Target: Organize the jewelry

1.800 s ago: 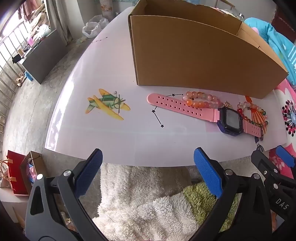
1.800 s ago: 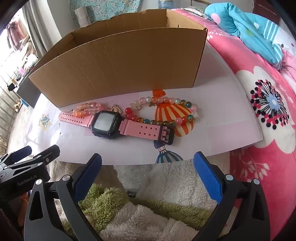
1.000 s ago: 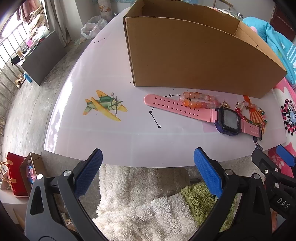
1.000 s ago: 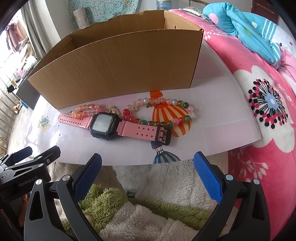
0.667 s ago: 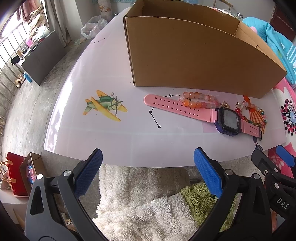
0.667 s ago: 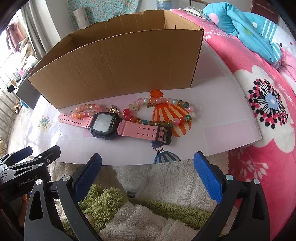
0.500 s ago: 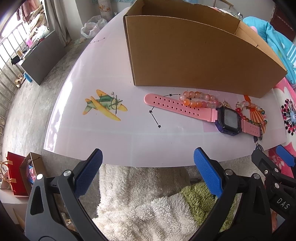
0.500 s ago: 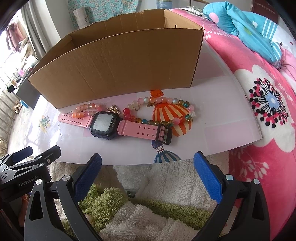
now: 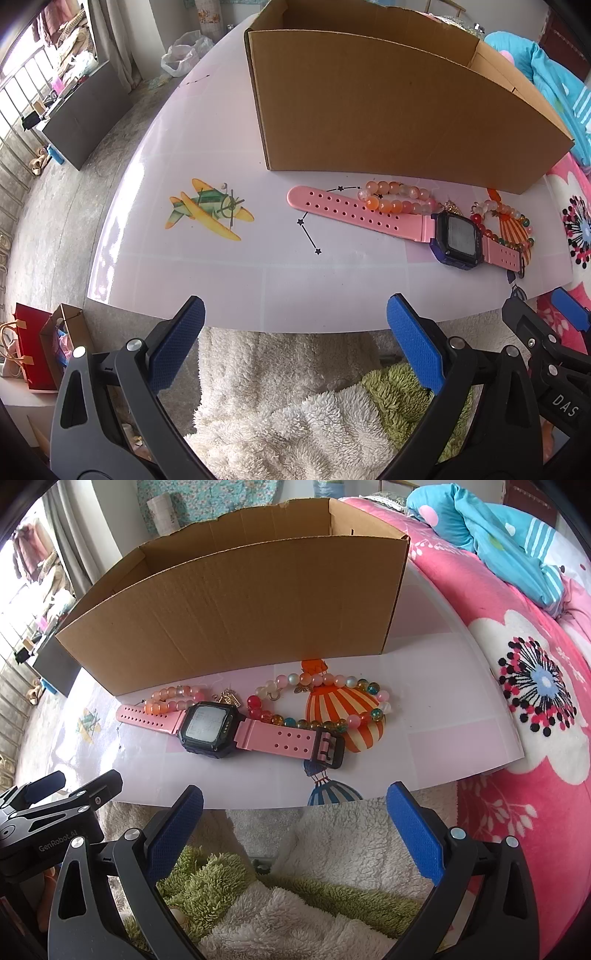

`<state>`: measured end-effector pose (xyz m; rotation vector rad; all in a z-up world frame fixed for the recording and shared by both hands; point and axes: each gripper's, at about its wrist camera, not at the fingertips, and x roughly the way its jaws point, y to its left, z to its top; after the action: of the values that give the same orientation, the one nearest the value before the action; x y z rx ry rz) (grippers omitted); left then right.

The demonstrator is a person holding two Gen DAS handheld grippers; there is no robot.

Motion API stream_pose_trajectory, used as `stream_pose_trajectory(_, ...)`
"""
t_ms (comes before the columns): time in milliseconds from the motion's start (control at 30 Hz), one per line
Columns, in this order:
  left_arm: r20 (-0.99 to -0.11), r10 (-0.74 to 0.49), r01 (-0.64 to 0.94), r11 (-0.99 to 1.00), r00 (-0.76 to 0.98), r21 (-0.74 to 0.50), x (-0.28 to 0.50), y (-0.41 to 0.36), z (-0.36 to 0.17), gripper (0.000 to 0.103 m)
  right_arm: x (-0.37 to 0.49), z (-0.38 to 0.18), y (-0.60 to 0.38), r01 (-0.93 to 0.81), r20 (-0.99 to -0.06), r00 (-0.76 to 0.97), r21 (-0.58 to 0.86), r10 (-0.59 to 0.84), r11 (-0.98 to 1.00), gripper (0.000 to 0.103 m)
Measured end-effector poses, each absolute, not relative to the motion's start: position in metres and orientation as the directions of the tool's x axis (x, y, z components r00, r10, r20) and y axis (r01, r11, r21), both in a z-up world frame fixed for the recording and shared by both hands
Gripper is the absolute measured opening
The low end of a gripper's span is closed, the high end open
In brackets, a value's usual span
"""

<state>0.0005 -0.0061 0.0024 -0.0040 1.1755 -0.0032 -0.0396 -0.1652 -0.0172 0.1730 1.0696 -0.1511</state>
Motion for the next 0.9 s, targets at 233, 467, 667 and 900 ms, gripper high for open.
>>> stream_pose_trajectory(233, -0.924, -0.004, 0.002, 1.000, 0.383, -0.004, 0.0009, -0.0062, 0.0019, 0.095, -0.0400, -0.0170, -0.1655, 0.207, -0.880, 0.474, 0.067, -0.040, 0.976, 0.097)
stream_pose_trajectory(467, -0.925, -0.006, 0.007, 1.000, 0.381, -0.003, 0.0005, -0.0050, -0.0006, 0.095, -0.0399, -0.0170, -0.1656, 0.208, -0.879, 0.475, 0.067, -0.041, 0.976, 0.097)
stream_pose_trajectory(667, -0.923, -0.014, 0.016, 1.000, 0.384, -0.009, -0.0008, -0.0026, -0.0023, 0.095, -0.0410, -0.0141, -0.1658, 0.215, -0.874, 0.483, 0.062, -0.051, 0.975, 0.097)
stream_pose_trajectory(900, -0.924, -0.012, 0.035, 0.999, 0.382, 0.002, 0.0009, -0.0065, -0.0031, 0.095, -0.0410, -0.0164, -0.1693, 0.231, -0.875, 0.481, 0.071, -0.050, 0.970, 0.097)
